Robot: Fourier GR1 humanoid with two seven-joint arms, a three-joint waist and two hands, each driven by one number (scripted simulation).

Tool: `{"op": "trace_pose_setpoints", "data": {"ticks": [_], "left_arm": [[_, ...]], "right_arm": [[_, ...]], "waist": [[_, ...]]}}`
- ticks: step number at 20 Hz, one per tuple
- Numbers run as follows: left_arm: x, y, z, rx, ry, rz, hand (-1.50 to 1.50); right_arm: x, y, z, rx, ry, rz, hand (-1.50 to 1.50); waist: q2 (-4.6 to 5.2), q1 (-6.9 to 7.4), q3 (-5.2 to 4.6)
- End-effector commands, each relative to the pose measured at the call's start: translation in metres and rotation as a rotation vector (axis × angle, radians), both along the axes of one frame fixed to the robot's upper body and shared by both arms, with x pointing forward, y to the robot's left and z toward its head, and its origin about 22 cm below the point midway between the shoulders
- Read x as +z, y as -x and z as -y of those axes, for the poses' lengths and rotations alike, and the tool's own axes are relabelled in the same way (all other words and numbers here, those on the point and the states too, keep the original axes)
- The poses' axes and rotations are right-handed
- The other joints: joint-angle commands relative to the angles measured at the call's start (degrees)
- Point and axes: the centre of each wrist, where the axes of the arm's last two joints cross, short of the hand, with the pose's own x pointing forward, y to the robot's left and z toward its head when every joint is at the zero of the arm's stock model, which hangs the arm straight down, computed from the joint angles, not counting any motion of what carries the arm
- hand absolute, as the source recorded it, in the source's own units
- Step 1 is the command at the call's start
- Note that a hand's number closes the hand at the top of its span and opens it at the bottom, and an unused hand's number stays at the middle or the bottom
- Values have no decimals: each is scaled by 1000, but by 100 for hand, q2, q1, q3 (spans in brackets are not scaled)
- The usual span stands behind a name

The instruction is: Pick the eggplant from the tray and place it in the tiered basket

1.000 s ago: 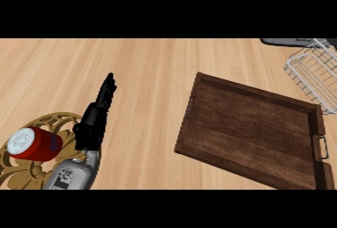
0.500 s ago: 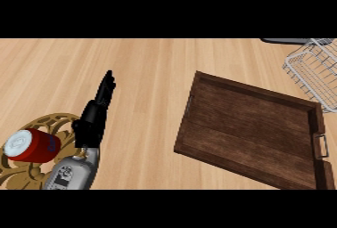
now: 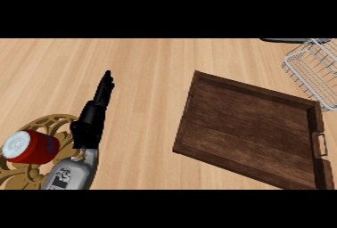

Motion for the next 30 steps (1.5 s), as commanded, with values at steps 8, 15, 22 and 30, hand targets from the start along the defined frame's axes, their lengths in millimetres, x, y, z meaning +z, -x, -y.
{"op": "trace_pose_setpoints", "data": {"ticks": [8,15,22,30], "left_arm": [[-14,7,-8,9,-2,-12,0],[-3,1,-10,13,-6,-4,0],[-4,5,1,19,23,-3,0],[-15,5,-17,92,2,-22,0]], "right_arm": [[-28,11,63,-261,4,-33,150],[-44,17,85,-307,-182,227,-150],[-43,14,73,-237,-168,489,-150],[-23,28,101,-354,-83,689,-150]], "waist": [[-8,-45,6],[-1,-94,21],[-67,-143,12],[-182,-442,-15]]}}
